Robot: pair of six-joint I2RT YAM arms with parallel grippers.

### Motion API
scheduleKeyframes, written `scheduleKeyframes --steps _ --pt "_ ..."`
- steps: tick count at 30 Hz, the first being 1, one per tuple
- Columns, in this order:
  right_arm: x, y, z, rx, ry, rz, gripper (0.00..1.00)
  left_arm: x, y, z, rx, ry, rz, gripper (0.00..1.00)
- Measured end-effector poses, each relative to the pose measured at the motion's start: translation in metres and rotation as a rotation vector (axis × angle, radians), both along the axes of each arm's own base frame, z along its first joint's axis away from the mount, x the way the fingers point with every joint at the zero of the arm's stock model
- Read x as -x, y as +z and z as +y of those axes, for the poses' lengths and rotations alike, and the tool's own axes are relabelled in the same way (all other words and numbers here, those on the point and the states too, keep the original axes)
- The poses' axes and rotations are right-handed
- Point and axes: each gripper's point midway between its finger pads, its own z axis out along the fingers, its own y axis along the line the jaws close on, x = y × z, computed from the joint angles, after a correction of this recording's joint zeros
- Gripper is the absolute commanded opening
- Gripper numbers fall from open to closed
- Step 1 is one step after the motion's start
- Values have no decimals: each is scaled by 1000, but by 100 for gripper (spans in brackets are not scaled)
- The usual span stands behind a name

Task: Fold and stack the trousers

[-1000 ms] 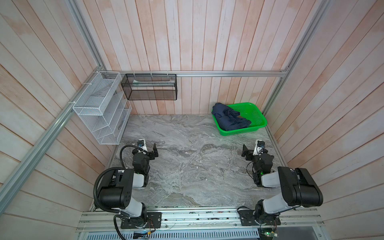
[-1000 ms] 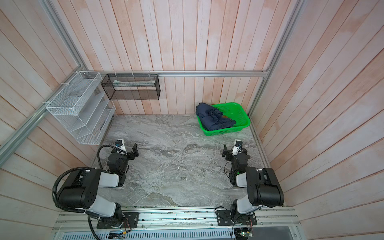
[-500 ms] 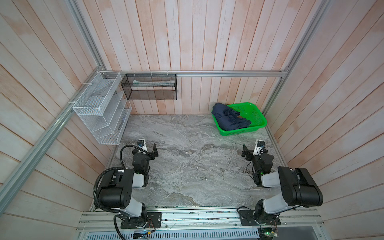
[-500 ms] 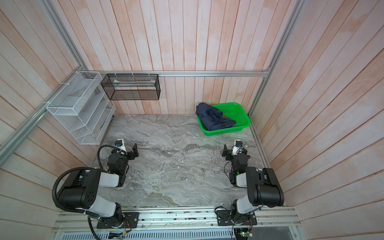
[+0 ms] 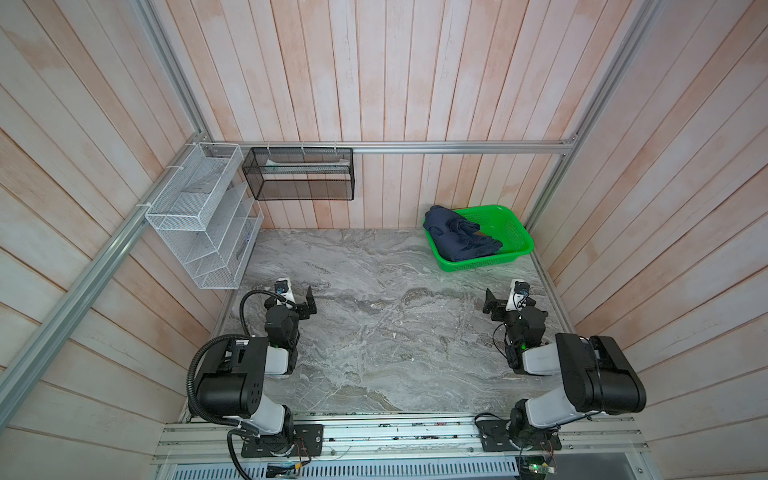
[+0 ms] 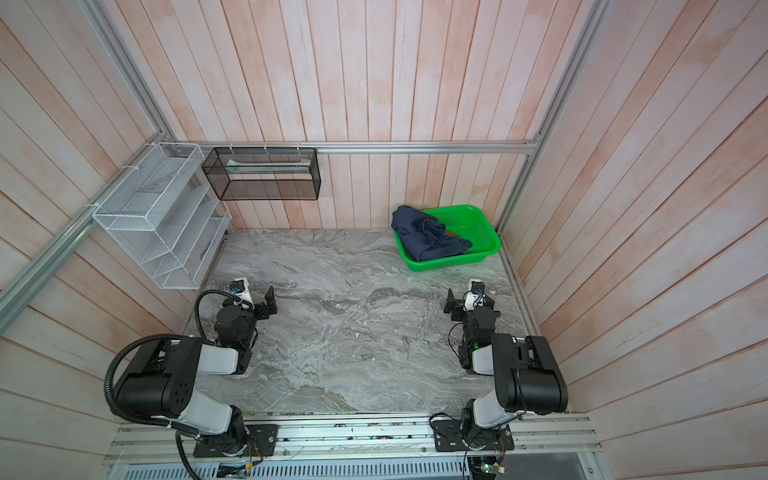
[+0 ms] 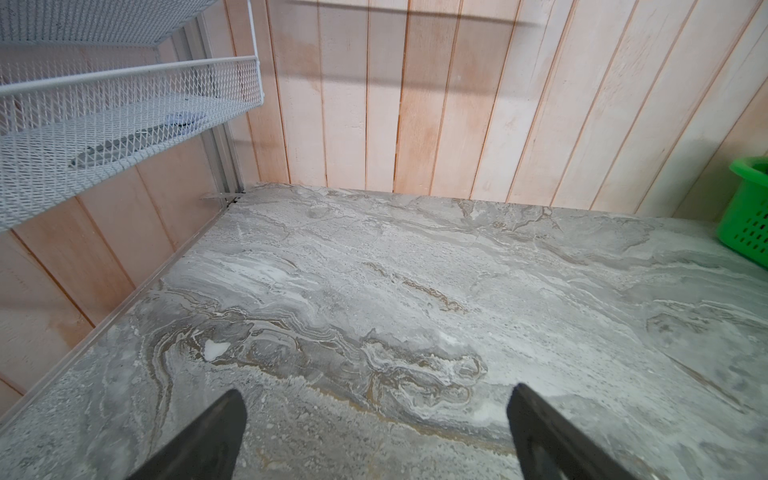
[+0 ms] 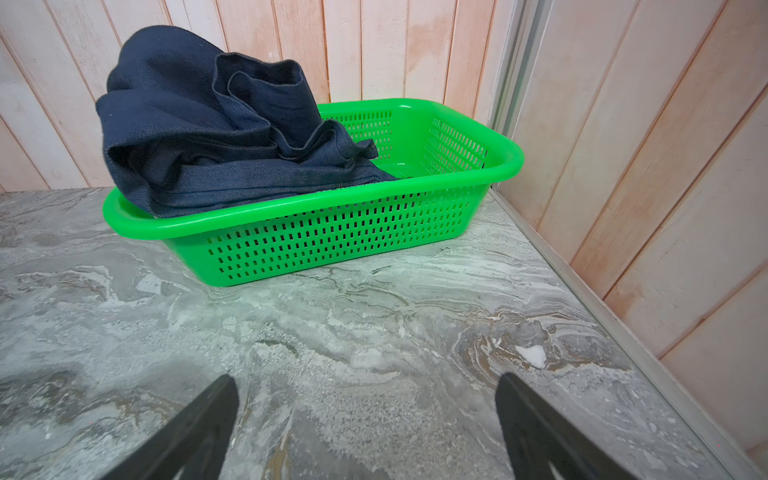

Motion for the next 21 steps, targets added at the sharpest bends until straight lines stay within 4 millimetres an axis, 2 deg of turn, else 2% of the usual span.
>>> scheduleKeyframes --steps 4,10,12,14,16,18,21 --pt "0 0 0 0 0 0 98 0 0 0 0 0 0 100" --pt "0 0 0 -1 -1 0 98 -3 3 -2 -14 -5 36 90" --pt "0 2 -1 0 -7 -1 98 -16 25 -4 -19 6 38 88" --pt "-2 11 -4 -3 -34 15 98 -31 60 -6 -10 12 3 88" --pt "-17 41 -10 -48 -81 7 97 -41 98 -7 14 21 -38 87" --pt "-38 93 -15 -104 -113 -52 97 -46 132 -9 48 28 -66 86" --pt "-52 147 -15 -190 -121 -114 97 -50 157 -15 97 24 -53 85"
